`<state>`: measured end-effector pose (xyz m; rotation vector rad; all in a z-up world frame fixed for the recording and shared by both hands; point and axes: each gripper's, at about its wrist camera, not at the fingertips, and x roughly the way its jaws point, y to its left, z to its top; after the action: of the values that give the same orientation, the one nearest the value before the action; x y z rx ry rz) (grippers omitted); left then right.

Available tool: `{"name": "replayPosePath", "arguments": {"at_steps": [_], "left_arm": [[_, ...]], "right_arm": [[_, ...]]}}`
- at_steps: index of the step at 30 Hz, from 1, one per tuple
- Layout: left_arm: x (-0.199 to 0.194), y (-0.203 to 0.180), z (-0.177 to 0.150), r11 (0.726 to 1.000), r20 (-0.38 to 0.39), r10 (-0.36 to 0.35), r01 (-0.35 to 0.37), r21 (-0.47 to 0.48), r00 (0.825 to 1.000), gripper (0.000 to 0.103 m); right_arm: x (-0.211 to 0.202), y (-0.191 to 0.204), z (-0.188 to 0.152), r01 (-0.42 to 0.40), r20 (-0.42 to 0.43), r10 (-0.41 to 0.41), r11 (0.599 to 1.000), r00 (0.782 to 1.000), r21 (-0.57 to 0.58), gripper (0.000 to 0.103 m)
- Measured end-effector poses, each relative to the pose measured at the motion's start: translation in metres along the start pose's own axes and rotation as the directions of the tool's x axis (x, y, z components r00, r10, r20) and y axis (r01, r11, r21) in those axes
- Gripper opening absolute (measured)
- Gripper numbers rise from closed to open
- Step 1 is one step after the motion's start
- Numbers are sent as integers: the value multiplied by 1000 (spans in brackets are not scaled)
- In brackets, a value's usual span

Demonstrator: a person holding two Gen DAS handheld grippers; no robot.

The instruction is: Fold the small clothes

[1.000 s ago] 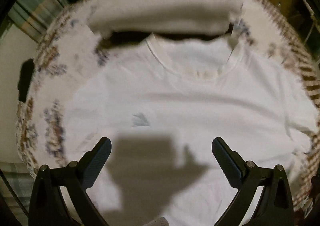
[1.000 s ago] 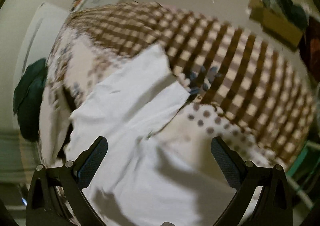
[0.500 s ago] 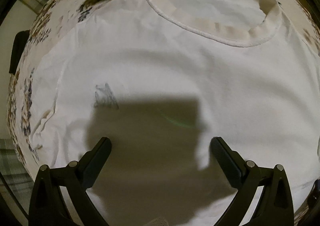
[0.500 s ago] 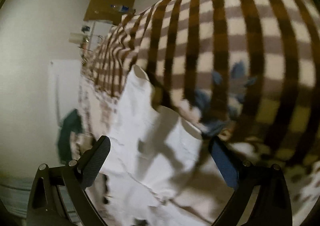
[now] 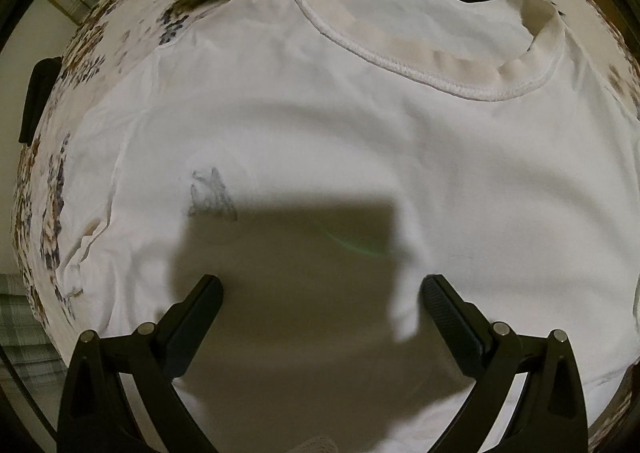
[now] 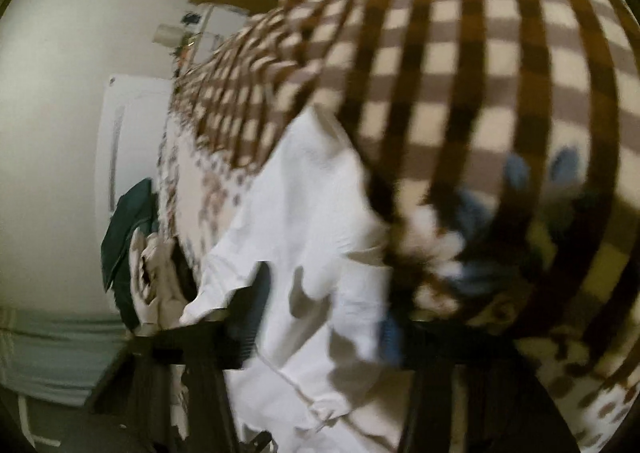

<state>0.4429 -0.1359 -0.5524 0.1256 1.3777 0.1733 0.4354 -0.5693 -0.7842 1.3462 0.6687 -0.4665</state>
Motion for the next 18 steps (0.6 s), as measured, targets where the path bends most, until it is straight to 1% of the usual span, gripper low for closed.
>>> {"name": "replayPosePath", "arguments": {"at_steps": [2,4,5,7,8,9,10,11,12,13,14,17,18], "left_arm": [[-3,1,1,1000,6,-2,2,6,1000,103],[-8,5,0,1000,17,3,-3,12,1000,103],[-12,9,-1,1000,27,4,-4,12,1000,103],[-16,16,0,1000,38,3,-3,6,999,103],[-19,21,0,1000,42,-1,1,-3,999,103],[-23,28,-1,1000,45,-7,8,-16,999,103],[-26,33,-1,1000,47,-8,10,-26,999,103],[-28,38,1,999,49,-9,11,-38,999,103],[-30,46,1,998,53,-12,15,-54,999,103],[-32,52,2,998,55,-12,16,-65,998,103],[-33,58,5,997,57,-9,14,-79,998,103],[-34,81,3,993,59,3,4,-118,998,103],[-32,92,2,991,55,10,-2,-133,998,103]], "right_arm": [[-2,7,-3,24,25,-24,1000,999,-8,10],[-7,28,-8,49,57,-46,997,997,-61,7],[-10,40,-13,70,71,-63,992,996,-105,7],[-17,70,-26,117,102,-95,964,990,-237,7],[-16,94,-38,136,114,-104,935,988,-327,7],[-23,112,-51,145,117,-107,909,987,-392,7],[-20,126,-61,155,115,-115,880,987,-448,7],[-12,148,-81,158,100,-124,831,987,-533,7],[-7,158,-96,159,89,-132,797,987,-583,7],[2,169,-116,157,72,-145,752,987,-640,7],[18,183,-142,149,36,-175,691,984,-707,7],[46,191,-202,116,-32,-237,581,971,-806,7],[62,189,-225,105,-61,-288,528,956,-842,7]]}}
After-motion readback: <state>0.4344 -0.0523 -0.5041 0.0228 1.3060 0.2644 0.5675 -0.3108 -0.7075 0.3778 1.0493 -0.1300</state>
